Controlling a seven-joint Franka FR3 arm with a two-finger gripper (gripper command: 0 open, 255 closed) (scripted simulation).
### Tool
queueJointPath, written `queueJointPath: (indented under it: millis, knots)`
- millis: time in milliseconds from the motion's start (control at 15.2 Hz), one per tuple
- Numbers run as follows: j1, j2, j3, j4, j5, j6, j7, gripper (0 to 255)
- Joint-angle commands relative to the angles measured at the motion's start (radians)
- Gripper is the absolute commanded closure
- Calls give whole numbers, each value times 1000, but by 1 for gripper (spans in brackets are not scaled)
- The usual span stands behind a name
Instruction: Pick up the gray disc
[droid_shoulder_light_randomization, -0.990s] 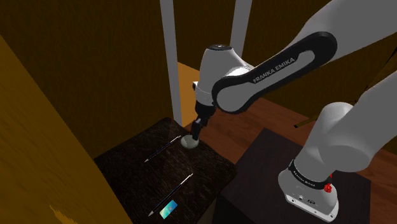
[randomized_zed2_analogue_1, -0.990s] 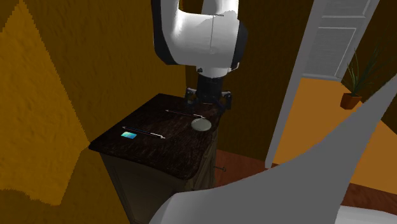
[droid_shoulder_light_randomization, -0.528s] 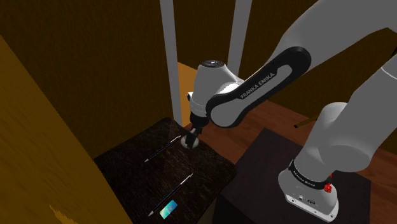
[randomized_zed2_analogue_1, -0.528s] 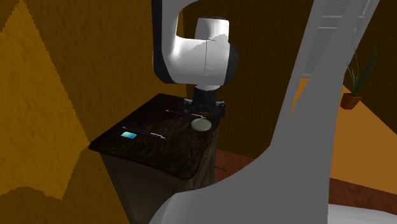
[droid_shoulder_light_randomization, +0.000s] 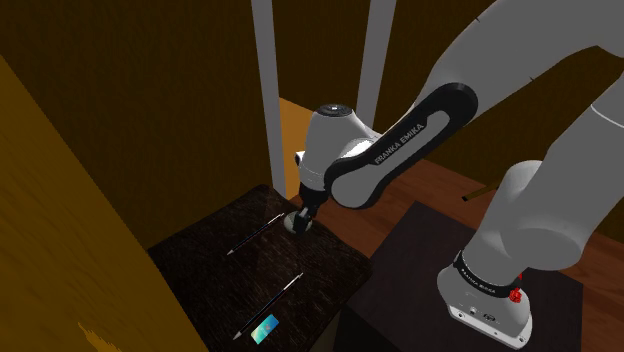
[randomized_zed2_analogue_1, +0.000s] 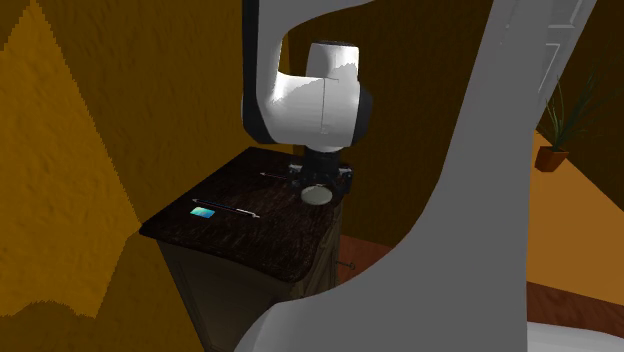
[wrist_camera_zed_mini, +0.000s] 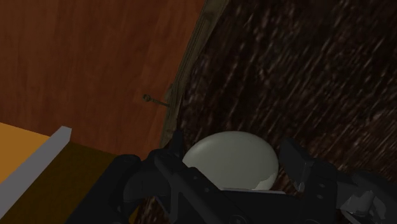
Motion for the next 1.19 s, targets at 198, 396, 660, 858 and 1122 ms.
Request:
queueJointPath:
  millis: [198,396,660,858,1122]
  knots:
    - [0,0,0,0,0,0,0,255]
    - [0,-11,-1,5,1,-16,0,255]
    - [2,-64,-6,20,8,-82,-3,255]
    - [3,-100,-11,33,10,-132,-4,255]
    - [4,-144,-17,55,11,-197,-3,255]
